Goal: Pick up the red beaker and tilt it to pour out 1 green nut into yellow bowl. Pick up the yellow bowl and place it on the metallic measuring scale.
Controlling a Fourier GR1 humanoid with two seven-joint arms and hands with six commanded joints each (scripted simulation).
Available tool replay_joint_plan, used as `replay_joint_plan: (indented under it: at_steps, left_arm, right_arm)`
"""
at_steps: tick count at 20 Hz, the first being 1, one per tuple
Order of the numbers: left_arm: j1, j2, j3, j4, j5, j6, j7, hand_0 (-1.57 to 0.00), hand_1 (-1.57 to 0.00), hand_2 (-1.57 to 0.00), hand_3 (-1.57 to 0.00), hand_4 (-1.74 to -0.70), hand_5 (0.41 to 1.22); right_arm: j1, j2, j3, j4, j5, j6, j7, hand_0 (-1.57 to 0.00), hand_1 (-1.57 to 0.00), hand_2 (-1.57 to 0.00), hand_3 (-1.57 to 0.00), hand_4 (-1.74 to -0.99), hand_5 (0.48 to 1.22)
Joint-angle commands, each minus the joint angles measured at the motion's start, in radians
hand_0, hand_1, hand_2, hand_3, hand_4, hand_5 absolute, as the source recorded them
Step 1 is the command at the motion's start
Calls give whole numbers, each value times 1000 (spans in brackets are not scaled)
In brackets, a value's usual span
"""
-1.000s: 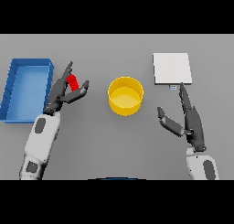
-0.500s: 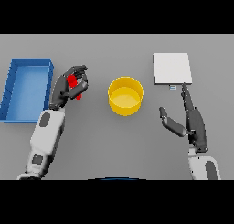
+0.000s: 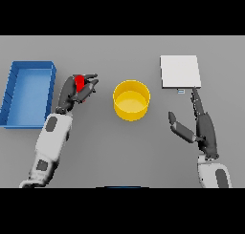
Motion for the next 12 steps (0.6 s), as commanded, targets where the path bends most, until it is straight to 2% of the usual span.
replay_joint_plan:
  at_steps: [1, 4, 7, 9, 12]
  left_arm:
    - [2, 4, 9, -12, 15, 3, -17, -1473, -1477, -1481, -1446, -1620, 1140]
    - [10, -8, 12, -67, 50, 23, -29, -1521, -1523, -1525, -1507, -1679, 1122]
    - [19, 19, -20, -147, 42, 31, -1, -1545, -1546, -1547, -1538, -1709, 1114]
    - [23, 47, -72, -201, 8, 19, 30, -1555, -1555, -1556, -1550, -1721, 1114]
    - [-5, 119, -166, -251, -81, -15, 148, -1563, -1563, -1563, -1560, -1731, 1124]
  right_arm:
    - [-4, 3, -2, 9, -5, 1, -4, 1, 1, 1, 1, -1260, 643]
    - [4, 0, 6, 7, 13, -3, -20, 1, 1, 1, 1, -1258, 646]
    - [-7, -5, 3, 16, 13, -2, -22, 1, 1, 1, 1, -1263, 652]
    - [7, -1, 11, 10, 17, -2, -45, 1, 1, 1, 1, -1262, 658]
    - [7, -6, 13, 4, 29, -4, -37, 1, 1, 1, 1, -1253, 666]
